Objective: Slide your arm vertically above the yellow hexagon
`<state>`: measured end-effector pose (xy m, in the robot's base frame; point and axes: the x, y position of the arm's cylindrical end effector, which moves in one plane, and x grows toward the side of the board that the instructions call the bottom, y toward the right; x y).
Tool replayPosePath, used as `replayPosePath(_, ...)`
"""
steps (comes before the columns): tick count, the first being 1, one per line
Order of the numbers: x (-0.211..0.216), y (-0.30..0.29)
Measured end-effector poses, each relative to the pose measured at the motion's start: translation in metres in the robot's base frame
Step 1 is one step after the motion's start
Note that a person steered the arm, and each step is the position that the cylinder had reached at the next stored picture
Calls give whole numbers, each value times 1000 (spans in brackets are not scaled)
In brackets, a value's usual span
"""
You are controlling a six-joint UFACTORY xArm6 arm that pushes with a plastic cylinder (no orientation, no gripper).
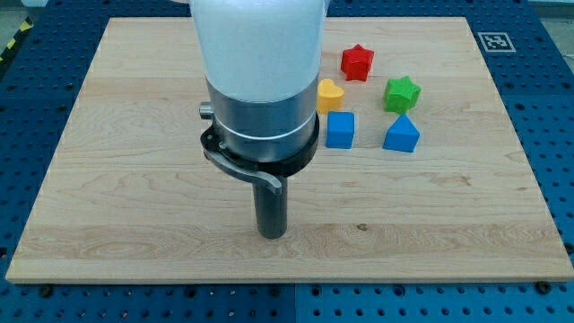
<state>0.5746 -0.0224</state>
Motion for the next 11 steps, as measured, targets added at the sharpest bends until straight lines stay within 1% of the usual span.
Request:
replayPosePath(1, -36, -56)
replayPosePath(2, -57, -103)
replayPosePath(3, -57, -103)
replayPosePath(4, -76, -133)
replayPosePath(5, -151, -156)
replayPosePath(6, -229, -163)
replayPosePath(7, -278, -139)
replayPosePath(8, -300, -58)
replayPosePath(9, -300, -35)
replayPosePath(11, -285, -27)
